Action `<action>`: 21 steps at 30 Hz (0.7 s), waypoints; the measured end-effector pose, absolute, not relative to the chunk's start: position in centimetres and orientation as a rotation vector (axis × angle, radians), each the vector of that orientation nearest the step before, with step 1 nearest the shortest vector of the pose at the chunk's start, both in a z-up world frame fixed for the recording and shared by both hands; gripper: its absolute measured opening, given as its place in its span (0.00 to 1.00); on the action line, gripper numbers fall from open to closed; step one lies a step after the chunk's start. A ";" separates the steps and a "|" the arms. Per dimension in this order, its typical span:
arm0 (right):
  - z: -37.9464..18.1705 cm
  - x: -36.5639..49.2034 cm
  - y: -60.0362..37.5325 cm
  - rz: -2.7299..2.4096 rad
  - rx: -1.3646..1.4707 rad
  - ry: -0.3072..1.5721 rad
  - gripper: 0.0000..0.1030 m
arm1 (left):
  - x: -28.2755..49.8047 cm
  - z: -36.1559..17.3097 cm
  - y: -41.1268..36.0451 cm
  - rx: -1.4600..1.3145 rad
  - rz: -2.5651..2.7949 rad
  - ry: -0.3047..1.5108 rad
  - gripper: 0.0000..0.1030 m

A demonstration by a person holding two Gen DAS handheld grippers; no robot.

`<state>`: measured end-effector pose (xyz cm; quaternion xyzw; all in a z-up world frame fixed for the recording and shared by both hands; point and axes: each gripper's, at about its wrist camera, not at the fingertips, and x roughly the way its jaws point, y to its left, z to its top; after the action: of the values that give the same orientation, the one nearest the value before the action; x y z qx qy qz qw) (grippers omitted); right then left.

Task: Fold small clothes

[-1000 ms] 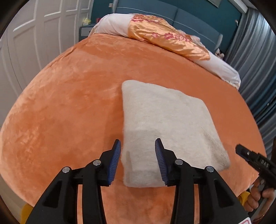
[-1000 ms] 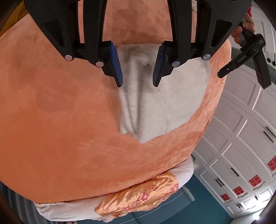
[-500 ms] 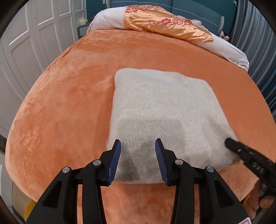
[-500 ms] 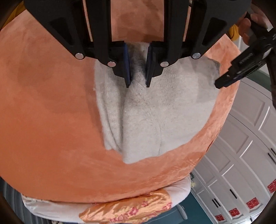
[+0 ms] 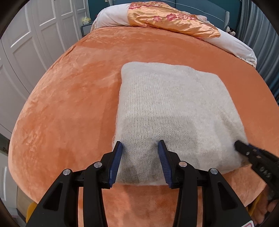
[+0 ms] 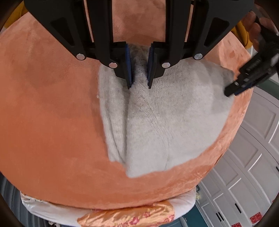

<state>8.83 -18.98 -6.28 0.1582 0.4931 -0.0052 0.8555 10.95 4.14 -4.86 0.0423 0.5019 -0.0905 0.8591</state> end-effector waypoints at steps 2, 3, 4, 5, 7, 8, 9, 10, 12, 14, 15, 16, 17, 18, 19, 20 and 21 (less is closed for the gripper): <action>-6.7 9.0 -18.7 -0.016 0.308 1.060 0.15 | 11.0 -4.9 4.2 0.089 -0.189 1.056 0.42; -7.5 9.2 -18.6 -0.015 0.296 1.089 0.15 | 10.9 -4.9 4.1 0.088 -0.189 1.057 0.42; -8.1 9.5 -18.5 -0.010 0.292 1.113 0.16 | 10.9 -5.0 4.1 0.089 -0.188 1.058 0.43; -8.1 9.5 -18.5 -0.013 0.290 1.113 0.16 | 10.8 -5.0 4.1 0.093 -0.184 1.060 0.43; -6.9 9.2 -18.4 -0.025 0.290 1.096 0.16 | 10.7 -5.0 4.2 0.100 -0.178 1.057 0.43; -6.1 9.0 -18.4 -0.036 0.292 1.075 0.16 | 10.7 -4.9 4.2 0.099 -0.178 1.057 0.43; -5.2 8.7 -18.3 -0.042 0.292 1.050 0.16 | 10.6 -4.9 4.3 0.094 -0.175 1.061 0.43; -4.6 8.5 -18.1 -0.053 0.280 1.032 0.16 | 10.6 -4.8 4.4 0.090 -0.173 1.062 0.43; -4.3 8.2 -17.7 -0.078 0.239 1.025 0.16 | 10.4 -4.9 4.4 0.086 -0.166 1.065 0.43; -5.8 8.7 -17.3 -0.087 0.206 1.089 0.16 | 10.3 -5.0 4.3 0.087 -0.158 1.067 0.44; -6.9 8.9 -17.2 -0.084 0.200 1.130 0.16 | 10.3 -5.1 4.2 0.087 -0.151 1.072 0.44; -7.6 9.1 -17.2 -0.080 0.194 1.150 0.16 | 10.3 -5.2 4.2 0.086 -0.148 1.076 0.45; -8.1 9.1 -16.9 -0.089 0.174 1.150 0.16 | 10.3 -5.4 4.2 0.088 -0.144 1.079 0.46; -7.9 9.0 -16.7 -0.095 0.161 1.144 0.16 | 10.2 -5.4 4.2 0.090 -0.137 1.080 0.47; -7.5 8.9 -16.5 -0.101 0.154 1.141 0.16 | 10.2 -5.4 4.2 0.093 -0.131 1.078 0.47; -6.8 8.8 -16.4 -0.112 0.152 1.130 0.17 | 10.1 -5.4 4.3 0.093 -0.129 1.080 0.47; -6.3 8.6 -16.2 -0.118 0.151 1.120 0.17 | 10.0 -5.2 4.3 0.091 -0.128 1.081 0.47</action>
<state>8.63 -16.22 -6.27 0.0716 0.5305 -0.0557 0.8428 9.98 4.27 -5.24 0.0435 0.5139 -0.0607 0.8546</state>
